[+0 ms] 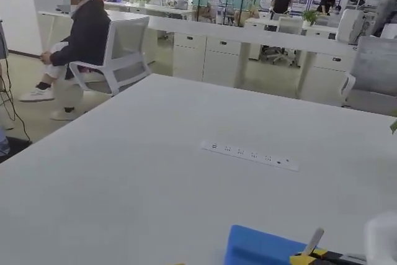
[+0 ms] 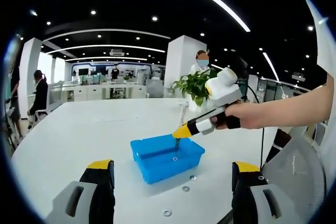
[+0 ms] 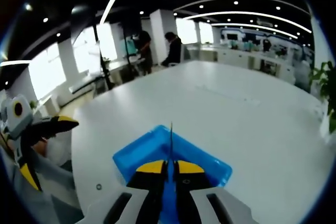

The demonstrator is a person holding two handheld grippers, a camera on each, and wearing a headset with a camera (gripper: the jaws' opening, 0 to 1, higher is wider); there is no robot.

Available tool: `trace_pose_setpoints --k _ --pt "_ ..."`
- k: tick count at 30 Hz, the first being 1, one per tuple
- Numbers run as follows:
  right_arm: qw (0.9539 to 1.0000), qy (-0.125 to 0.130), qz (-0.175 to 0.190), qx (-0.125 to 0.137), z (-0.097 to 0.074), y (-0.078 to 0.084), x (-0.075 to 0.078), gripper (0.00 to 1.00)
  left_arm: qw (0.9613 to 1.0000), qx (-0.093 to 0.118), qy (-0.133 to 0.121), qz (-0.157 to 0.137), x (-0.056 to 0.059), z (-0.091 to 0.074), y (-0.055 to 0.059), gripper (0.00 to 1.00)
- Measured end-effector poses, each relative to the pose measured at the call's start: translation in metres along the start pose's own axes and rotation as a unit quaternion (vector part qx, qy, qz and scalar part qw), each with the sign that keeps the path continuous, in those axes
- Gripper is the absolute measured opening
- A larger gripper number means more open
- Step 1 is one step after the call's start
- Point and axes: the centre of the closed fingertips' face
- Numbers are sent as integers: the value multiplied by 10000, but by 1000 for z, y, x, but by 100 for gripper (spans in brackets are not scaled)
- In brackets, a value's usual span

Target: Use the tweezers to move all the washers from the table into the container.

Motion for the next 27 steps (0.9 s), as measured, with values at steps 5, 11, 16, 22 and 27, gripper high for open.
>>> trace_pose_setpoints --k 5,11,16,22,27 --pt "9998 -15 -170 72 -13 -5 -10 4 10000 -17 20 15 1 0 1 94" --pt "9996 -105 -170 209 -26 -9 -27 4 10000 -39 32 30 2 0 2 94" --pt "9991 -295 40 306 -32 -7 -44 4 10000 -71 39 57 2 0 3 94" --pt "9993 -339 157 66 -28 21 -53 4 9999 -92 61 75 3 0 4 94" --pt "9992 -279 200 -226 -19 48 -49 4 9998 -126 63 108 3 0 5 94"
Point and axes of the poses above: the centre of the closed fingertips' face, and the gripper's own axes: z roughly forward along the fingers, x roughly to its right, y roughly out of its underside, and after that the axes turned 1 degree about -x, right-handed
